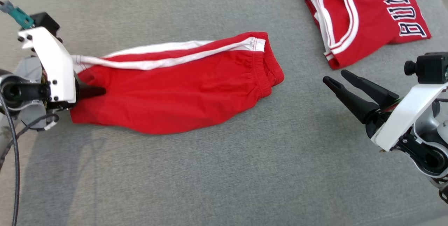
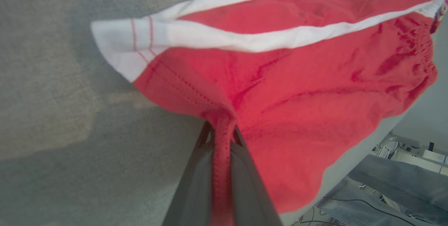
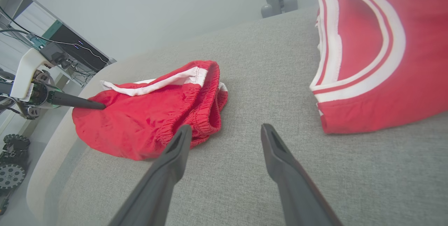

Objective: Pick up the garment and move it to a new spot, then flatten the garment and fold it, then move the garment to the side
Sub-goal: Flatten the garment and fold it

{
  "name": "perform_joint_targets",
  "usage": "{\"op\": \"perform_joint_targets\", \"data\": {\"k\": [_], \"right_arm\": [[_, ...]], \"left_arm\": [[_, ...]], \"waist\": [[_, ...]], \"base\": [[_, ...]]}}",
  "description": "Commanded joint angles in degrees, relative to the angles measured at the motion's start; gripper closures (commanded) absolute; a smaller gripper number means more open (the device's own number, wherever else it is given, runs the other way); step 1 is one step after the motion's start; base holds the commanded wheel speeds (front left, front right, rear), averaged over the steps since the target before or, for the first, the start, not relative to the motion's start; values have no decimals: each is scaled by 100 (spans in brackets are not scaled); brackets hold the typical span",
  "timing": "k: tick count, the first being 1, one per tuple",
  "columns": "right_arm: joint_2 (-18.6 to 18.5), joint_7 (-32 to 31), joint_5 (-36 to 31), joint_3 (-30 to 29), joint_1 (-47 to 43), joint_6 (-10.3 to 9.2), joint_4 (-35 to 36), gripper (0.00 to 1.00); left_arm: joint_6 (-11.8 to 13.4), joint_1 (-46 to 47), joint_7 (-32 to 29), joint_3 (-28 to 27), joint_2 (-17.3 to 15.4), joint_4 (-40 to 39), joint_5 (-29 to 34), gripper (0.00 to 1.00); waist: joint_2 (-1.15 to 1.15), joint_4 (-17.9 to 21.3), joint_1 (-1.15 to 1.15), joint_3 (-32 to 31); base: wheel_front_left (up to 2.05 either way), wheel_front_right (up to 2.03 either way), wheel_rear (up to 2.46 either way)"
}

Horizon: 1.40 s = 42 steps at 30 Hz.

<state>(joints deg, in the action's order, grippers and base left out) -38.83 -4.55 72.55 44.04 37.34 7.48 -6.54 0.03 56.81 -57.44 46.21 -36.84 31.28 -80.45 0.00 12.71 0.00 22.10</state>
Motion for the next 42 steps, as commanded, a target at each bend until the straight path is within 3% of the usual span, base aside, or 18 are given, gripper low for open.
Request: {"op": "perform_joint_targets", "data": {"k": [1, 12, 14, 15, 27, 34, 37, 42], "right_arm": [[-35, -40, -3, -29, -60, 5, -31, 0], [-5, -300, -59, -179, -182, 5, -44, 0], [14, -319, -82, -203, -196, 5, -37, 0], [24, -331, -96, -213, -202, 5, -32, 0], [105, -348, -203, -287, -508, 5, -182, 0], [159, 20, -588, -462, -733, 5, -449, 0], [247, 303, -879, -690, -816, 5, -704, 0], [566, 676, -1314, -1042, -943, 5, -1033, 0]], "left_arm": [[-26, -119, 31, 5, -2, -19, -16, 100], [28, -454, 227, -27, -90, -38, -48, 100], [38, -491, 268, -3, -79, -11, 8, 13], [39, -509, 292, 19, -77, 5, 42, 0], [-315, -566, 806, 15, -93, -99, 286, 0], [-581, -1094, 2167, -115, -347, -831, 710, 0], [-414, -1372, 2936, -201, -555, -1159, 1117, 0], [170, -1937, 4326, -396, -631, -1765, 1703, 0]], "waist": [[0, -180, 0, -176], [0, -381, 0, -393], [0, -389, 0, -426], [0, -391, 0, -449], [0, -516, 0, -1063], [0, -648, 0, -1481], [0, -726, 0, -1550], [0, -888, 0, -1605]], "base": [[0, 0, 0], [0, 0, 0], [0, 0, 0], [0, 0, 0], [0, 0, 0], [0, 0, 0], [0, 0, 0], [0, 0, 0]]}}
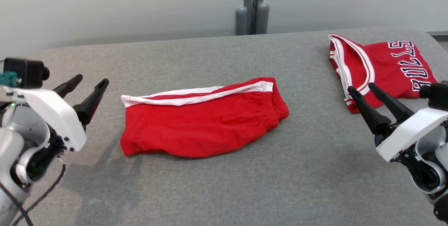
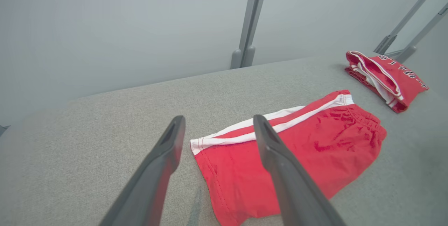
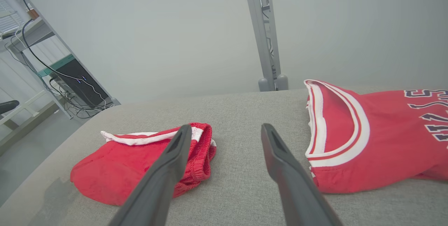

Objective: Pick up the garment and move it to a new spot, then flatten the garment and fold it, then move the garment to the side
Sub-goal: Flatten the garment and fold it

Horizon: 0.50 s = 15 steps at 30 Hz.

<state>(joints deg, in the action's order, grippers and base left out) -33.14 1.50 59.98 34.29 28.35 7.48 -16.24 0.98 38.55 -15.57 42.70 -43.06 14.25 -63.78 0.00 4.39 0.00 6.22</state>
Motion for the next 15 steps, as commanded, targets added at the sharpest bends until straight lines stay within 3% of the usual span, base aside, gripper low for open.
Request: {"op": "perform_joint_targets", "data": {"k": [1, 5, 9, 15], "right_arm": [[75, 125, -147, -120, -57, 5, -106, 0], [447, 378, -613, -445, -75, 5, -437, 0], [744, 503, -962, -650, -111, 5, -699, 0], [1160, 498, -1274, -866, -149, 5, -1039, 0]], "left_arm": [[204, -237, 410, -91, -12, -186, 141, 0], [747, -903, 1560, -292, 116, -736, 423, 0], [1134, -1356, 2382, -390, 281, -982, 688, 0], [1494, -1896, 3021, -513, 767, -1184, 1028, 0]], "waist": [[0, -90, 0, -23], [0, -308, 0, 7], [0, -501, 0, -11], [0, -722, 0, -56]], "base": [[0, 0, 0], [0, 0, 0], [0, 0, 0], [0, 0, 0]]}}
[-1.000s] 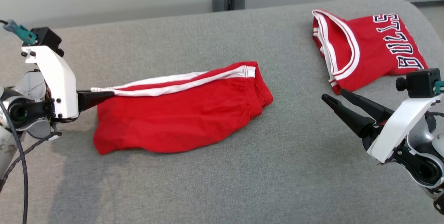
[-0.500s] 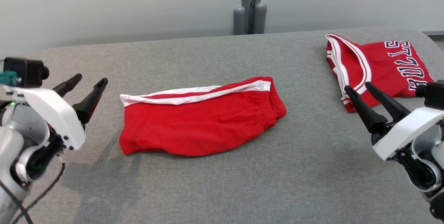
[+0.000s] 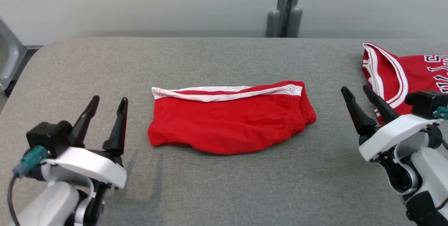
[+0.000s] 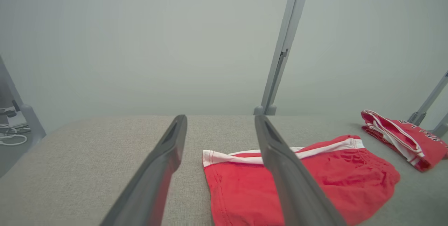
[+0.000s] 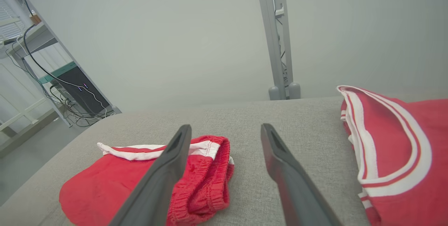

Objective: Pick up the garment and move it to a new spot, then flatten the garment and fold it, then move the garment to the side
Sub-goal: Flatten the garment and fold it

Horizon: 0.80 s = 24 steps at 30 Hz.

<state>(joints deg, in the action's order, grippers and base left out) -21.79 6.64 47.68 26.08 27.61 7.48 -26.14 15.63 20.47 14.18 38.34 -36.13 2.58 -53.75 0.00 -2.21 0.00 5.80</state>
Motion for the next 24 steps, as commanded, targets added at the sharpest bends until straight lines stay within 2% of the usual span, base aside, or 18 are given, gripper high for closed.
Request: {"op": "perform_joint_targets", "data": {"k": [1, 8, 12, 13, 20, 24], "right_arm": [[71, -46, -79, -83, -72, 5, -129, 0], [430, -503, -181, -33, 163, 5, -729, 0], [536, -731, -156, 25, 410, 5, -1161, 0], [536, -731, -156, 25, 410, 5, -1161, 0], [706, -1019, -141, 112, 872, 5, -1959, 0], [772, -1209, -133, 93, 1100, 5, -2476, 0]], "left_arm": [[44, -173, 71, -110, 186, -35, 101, 0], [-99, -747, 99, -708, 961, -98, 759, 0], [-387, -1020, 101, -1031, 1351, -81, 1136, 0], [-387, -1020, 101, -1031, 1351, -81, 1136, 0], [-851, -1142, 101, -1302, 1854, 201, 1519, 0], [-1048, -1154, 103, -1428, 2035, 389, 1678, 0]], "waist": [[0, -92, 0, -21], [0, -196, 0, -43], [0, -297, 0, 33], [0, -297, 0, 33], [0, -530, 0, 170], [0, -674, 0, 237]], "base": [[0, 0, 0], [0, 0, 0], [0, 0, 0], [0, 0, 0], [0, 0, 0], [0, 0, 0]]}}
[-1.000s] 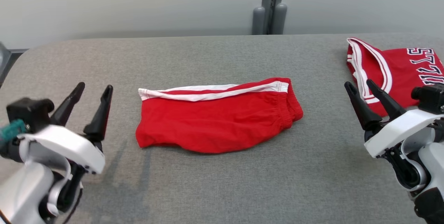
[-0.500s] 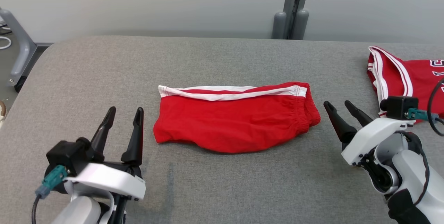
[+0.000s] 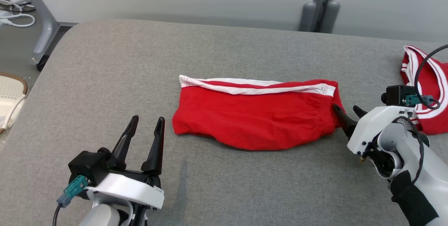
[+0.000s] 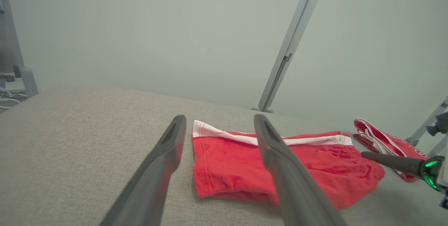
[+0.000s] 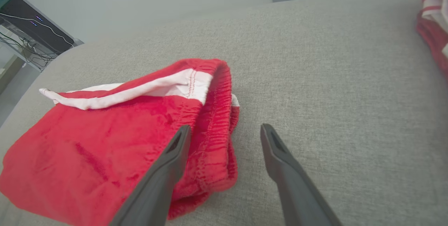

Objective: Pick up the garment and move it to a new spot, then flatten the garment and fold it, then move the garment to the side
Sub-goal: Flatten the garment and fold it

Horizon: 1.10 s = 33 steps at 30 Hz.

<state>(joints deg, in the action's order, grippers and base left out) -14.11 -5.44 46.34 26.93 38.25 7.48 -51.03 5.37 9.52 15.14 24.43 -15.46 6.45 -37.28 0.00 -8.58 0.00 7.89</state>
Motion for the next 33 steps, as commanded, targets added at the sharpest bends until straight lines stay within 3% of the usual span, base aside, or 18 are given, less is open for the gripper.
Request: {"op": "perform_joint_targets", "data": {"k": [1, 13, 19, 20, 21, 22, 23, 33], "right_arm": [[10, -49, -7, 0, 84, 5, -107, 0], [112, -798, 286, -11, 168, 2, -1041, 0], [293, -1052, 526, 33, 124, 3, -1061, 0], [296, -1068, 567, 51, 115, 3, -1035, 19], [301, -1068, 604, 67, 104, 3, -994, 68], [310, -1079, 632, 104, 87, 3, -912, 93], [294, -1089, 696, 104, 69, 3, -848, 100], [13, -785, 1015, 102, 135, 3, -518, 100]], "left_arm": [[-60, -52, 6, -72, 19, 39, 65, 0], [-435, -53, 6, -410, 402, 337, 408, 0], [-552, -3, 6, -507, 474, 454, 517, 0], [-573, 5, 6, -524, 484, 471, 521, 0], [-585, 11, 6, -537, 496, 484, 543, 0], [-605, 17, 6, -549, 507, 500, 554, 0], [-608, 25, 6, -557, 518, 509, 562, 0], [-688, -27, 6, -606, 562, 614, 640, 0]], "waist": [[0, -72, 0, 41], [0, -253, 0, 110], [0, -267, 0, 142], [0, -267, 0, 145], [0, -267, 0, 146], [0, -268, 0, 149], [0, -269, 0, 154], [0, -254, 0, 64]], "base": [[0, 0, 0], [0, 0, 0], [0, 0, 0], [0, 0, 0], [0, 0, 0], [0, 0, 0], [0, 0, 0], [0, 0, 0]]}}
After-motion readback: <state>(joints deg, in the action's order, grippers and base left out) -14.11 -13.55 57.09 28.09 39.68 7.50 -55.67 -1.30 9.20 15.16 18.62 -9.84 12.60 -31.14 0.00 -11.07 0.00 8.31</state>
